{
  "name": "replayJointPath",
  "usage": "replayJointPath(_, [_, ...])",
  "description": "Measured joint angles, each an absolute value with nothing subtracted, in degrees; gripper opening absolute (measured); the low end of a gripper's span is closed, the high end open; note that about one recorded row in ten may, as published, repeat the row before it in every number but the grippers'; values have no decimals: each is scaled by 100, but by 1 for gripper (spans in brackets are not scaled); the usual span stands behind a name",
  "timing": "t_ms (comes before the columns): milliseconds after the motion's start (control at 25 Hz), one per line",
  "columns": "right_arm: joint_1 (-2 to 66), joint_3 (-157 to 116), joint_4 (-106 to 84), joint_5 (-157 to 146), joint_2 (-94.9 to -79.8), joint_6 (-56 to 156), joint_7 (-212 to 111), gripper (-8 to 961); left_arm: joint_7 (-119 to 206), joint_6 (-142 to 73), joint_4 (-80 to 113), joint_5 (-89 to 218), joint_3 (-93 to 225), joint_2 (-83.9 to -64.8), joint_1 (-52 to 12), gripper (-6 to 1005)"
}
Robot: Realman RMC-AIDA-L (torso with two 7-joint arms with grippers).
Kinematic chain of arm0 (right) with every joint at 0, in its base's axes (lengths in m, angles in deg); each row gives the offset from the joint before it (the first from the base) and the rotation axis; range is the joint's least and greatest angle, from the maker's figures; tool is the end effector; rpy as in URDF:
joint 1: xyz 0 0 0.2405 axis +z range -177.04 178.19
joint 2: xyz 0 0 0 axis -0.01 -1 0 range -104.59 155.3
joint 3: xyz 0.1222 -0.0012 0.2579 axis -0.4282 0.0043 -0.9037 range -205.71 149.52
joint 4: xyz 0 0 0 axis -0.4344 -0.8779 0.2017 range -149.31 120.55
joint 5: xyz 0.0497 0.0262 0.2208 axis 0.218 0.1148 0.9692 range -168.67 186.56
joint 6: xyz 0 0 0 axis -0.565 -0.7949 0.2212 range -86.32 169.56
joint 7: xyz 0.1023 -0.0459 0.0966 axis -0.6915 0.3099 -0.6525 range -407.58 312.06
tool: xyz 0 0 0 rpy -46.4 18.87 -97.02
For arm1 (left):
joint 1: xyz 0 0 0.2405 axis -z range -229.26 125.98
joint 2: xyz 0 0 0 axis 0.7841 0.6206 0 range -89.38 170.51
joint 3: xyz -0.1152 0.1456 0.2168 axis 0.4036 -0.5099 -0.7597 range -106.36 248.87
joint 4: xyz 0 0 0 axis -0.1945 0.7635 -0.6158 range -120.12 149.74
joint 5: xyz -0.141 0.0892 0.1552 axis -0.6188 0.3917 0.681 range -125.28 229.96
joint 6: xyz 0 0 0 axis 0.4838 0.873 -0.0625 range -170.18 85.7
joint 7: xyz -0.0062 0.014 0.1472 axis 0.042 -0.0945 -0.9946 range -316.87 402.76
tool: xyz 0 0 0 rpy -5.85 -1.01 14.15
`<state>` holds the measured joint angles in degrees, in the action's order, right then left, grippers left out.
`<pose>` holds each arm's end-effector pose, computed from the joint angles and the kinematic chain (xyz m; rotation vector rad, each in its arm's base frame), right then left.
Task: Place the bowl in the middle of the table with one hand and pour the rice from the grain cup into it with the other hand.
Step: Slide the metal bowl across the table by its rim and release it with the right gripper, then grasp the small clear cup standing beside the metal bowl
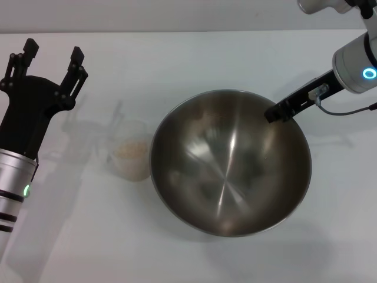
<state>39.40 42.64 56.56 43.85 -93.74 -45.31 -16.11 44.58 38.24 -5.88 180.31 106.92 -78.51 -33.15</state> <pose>0.1914 0.4119 -0.0084 -2.5537 1.0910 -0.2890 -0.3103 0.3088 -0.0619 -1.6366 -0.3482 -0.9424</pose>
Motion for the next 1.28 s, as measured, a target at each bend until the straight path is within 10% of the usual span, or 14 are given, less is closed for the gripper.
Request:
replayJointPath(400, [3987,4281,5519,4385,-9367,-4487,-1506,39,4488,3831,-593,18031,10677,-7853,-3328,729])
replayJointPath(1280, [3657,5519,7312,4163,-9382,-3315,-1399,543,4496,3887,-589,18002,10678,-7850,-3523,719])
